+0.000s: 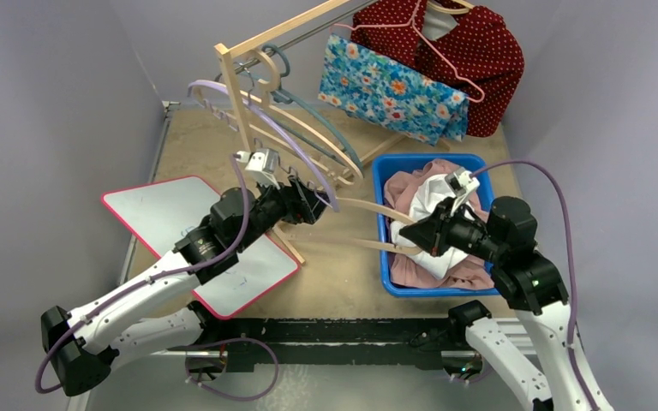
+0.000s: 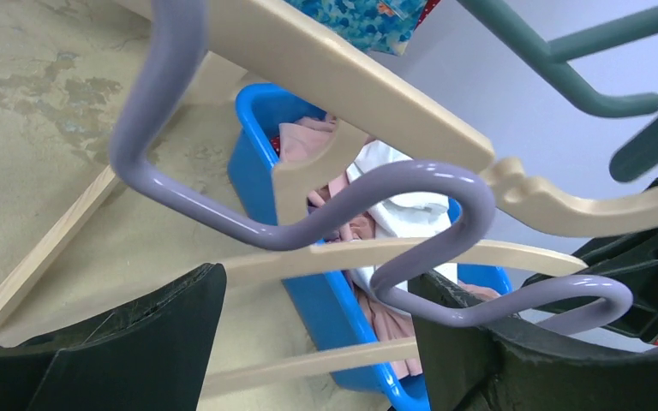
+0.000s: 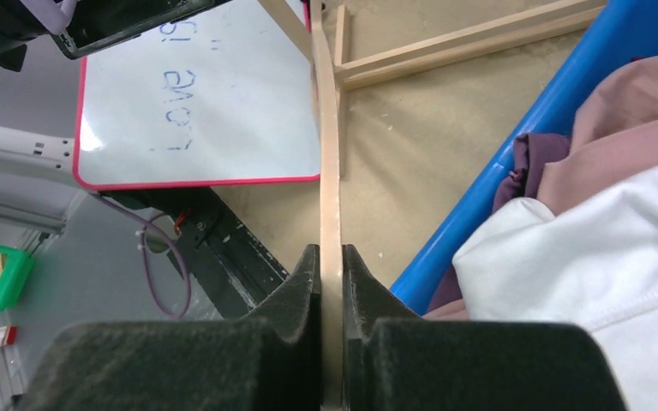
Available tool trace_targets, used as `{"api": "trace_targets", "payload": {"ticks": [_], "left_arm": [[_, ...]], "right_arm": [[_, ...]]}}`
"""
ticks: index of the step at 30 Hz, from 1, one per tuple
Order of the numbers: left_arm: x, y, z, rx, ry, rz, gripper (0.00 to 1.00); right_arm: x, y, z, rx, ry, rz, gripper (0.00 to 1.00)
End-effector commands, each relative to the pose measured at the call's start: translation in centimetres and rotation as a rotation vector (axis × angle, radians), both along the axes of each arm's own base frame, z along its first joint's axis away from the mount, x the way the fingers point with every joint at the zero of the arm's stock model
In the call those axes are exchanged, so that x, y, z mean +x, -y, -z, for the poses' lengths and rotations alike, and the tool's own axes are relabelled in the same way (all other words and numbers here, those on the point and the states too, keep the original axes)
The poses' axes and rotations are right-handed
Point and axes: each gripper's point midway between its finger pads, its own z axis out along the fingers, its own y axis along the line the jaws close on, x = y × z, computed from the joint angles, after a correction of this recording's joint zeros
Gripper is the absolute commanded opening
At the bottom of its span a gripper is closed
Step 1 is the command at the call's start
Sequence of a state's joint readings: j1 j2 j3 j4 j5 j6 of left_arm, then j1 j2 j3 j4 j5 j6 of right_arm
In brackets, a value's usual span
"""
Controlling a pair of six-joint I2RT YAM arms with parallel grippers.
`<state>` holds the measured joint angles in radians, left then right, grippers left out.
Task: Remove the skirt from the hanger
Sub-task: Place the hanger at the clothesline.
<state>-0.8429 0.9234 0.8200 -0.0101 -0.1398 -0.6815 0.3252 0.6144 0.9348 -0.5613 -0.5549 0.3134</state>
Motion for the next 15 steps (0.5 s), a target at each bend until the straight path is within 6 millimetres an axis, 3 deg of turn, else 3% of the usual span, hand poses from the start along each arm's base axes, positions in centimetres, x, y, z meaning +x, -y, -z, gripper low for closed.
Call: {"api": "trace_targets", "payload": {"ticks": [1,9,15], "left_arm": [[-0.4,0.2,-1.6,-0.012,0.068,0.032,0.77],[-0.7,-1.3,-2.7,0.026,0.085,0.006,0.77],[-1.4,-2.4,-3.7,0.015,0.093,-0.012,0.78]], "right_arm": [[1.0,1.6,-4.0,0.020,0.144,0.124,0.00],[1.9,5.9,-8.4,0.050,0.295,0.400,0.00],[3.4,6.7,-12.0,0.127,0.441,0.478,0.00]]}}
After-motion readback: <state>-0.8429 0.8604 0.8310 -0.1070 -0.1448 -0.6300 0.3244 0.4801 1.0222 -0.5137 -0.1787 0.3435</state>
